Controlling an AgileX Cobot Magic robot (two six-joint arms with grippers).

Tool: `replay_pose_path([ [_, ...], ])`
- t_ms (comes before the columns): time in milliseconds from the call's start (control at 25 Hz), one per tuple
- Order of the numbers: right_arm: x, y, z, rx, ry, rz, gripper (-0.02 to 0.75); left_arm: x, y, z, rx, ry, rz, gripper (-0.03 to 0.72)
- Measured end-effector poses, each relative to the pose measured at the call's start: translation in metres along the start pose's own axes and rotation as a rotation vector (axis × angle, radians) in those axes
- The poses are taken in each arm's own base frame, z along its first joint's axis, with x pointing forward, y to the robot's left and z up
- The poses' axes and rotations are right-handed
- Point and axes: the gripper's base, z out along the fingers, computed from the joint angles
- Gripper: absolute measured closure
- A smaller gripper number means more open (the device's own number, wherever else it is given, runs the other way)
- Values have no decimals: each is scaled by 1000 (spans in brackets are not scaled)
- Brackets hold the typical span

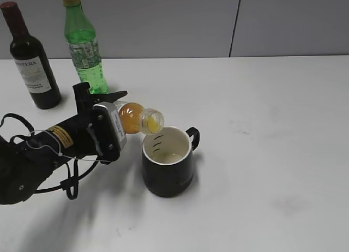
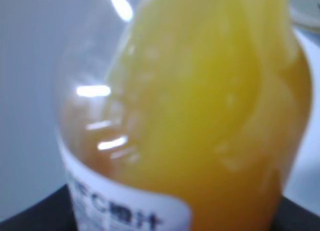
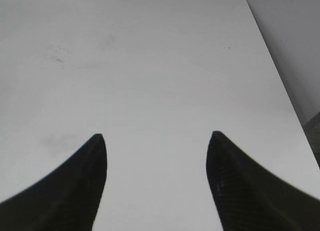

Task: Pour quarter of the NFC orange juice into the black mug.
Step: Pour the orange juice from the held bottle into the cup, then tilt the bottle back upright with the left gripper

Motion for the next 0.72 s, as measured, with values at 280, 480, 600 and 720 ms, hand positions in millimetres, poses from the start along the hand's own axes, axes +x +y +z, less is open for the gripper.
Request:
replay_pose_path([
  [280,0,0,0,0,0,0,258,0,1,0,-3,5,50,219],
  [480,0,0,0,0,0,0,258,0,1,0,-3,5,90,219],
  [600,0,0,0,0,0,0,258,1,1,0,-3,6,100,219],
  [720,0,0,0,0,0,0,258,1,1,0,-3,6,120,219],
])
